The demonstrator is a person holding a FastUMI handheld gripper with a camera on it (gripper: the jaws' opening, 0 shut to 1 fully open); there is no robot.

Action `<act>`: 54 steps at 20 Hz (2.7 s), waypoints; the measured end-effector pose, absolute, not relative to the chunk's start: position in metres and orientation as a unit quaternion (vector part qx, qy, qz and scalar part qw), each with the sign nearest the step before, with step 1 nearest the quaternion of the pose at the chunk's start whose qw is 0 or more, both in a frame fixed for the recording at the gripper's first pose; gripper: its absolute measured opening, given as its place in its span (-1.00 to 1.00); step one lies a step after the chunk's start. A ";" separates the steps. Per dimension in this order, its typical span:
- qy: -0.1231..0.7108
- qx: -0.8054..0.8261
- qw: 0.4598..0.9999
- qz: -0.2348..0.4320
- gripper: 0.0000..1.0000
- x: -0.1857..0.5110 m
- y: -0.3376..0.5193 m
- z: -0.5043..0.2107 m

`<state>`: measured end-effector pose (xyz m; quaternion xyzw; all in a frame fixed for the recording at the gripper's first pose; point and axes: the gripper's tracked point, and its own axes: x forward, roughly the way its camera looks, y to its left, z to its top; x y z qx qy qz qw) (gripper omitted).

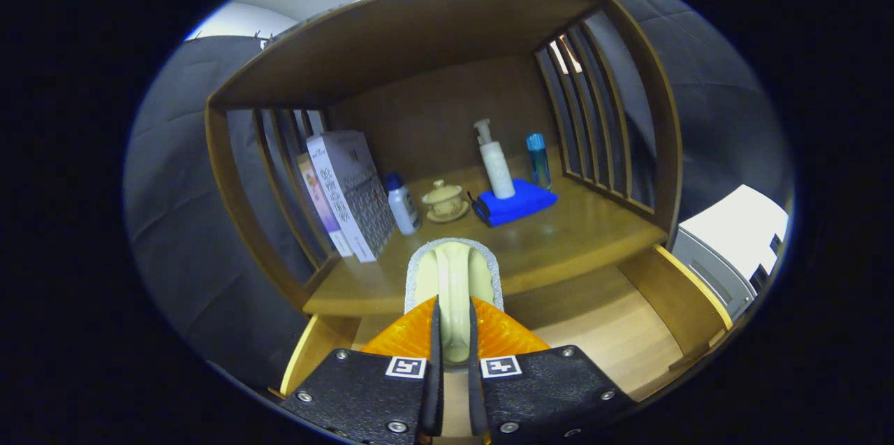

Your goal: Pull open the drawer, take out the items inside it, and place them on the countertop above the cabinet.

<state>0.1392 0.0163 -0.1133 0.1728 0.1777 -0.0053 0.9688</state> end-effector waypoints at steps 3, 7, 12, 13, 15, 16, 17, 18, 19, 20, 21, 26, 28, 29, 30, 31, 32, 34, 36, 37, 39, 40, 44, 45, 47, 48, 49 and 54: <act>0.154 0.156 0.976 -0.012 -0.71 0.169 0.008 -0.102; 0.148 0.116 0.982 -0.014 -0.69 0.203 0.001 -0.100; 0.146 0.090 0.985 -0.026 -0.66 0.242 -0.011 -0.109; 0.151 0.085 0.985 -0.028 -0.65 0.248 -0.014 -0.115; 0.162 0.076 0.983 -0.029 -0.63 0.257 -0.017 -0.126; 0.167 0.073 0.983 -0.029 -0.63 0.261 -0.018 -0.130; 0.171 0.070 0.983 -0.024 -0.63 0.264 -0.015 -0.135; 0.176 0.067 0.982 -0.021 -0.63 0.266 -0.014 -0.139; 0.178 0.064 0.982 -0.021 -0.63 0.267 -0.014 -0.140; 0.174 0.064 0.982 -0.022 -0.60 0.270 -0.016 -0.138; 0.175 0.067 0.982 -0.022 -0.58 0.270 -0.015 -0.139; 0.191 0.055 0.980 -0.003 -0.44 0.273 -0.015 -0.154; 0.181 0.051 0.982 0.003 -0.36 0.271 -0.015 -0.150; 0.171 0.056 0.984 0.003 -0.14 0.266 -0.015 -0.144; 0.155 0.066 0.986 -0.003 0.07 0.261 -0.017 -0.134; 0.138 0.080 0.987 -0.006 0.28 0.253 -0.019 -0.124; 0.117 0.100 0.988 -0.007 0.49 0.243 -0.022 -0.111; 0.078 0.137 0.988 -0.011 0.92 0.220 -0.031 -0.084; 0.039 0.148 0.988 -0.016 0.91 0.188 -0.044 -0.059; 0.022 0.144 0.989 -0.020 0.91 0.172 -0.050 -0.048; -0.004 0.124 0.992 -0.023 0.90 0.134 -0.056 -0.031; -0.013 0.113 0.993 -0.022 0.90 0.116 -0.057 -0.025; -0.031 0.099 0.995 -0.010 0.91 0.037 -0.038 -0.023; -0.038 0.105 0.994 0.000 0.91 0.020 -0.027 -0.025; -0.050 0.111 0.992 0.022 0.90 -0.011 -0.005 -0.032; -0.049 0.106 0.993 0.032 0.90 -0.025 0.005 -0.041; -0.042 0.100 0.993 0.035 0.90 -0.037 0.013 -0.052; 0.011 0.083 0.996 0.040 0.91 -0.074 0.048 -0.113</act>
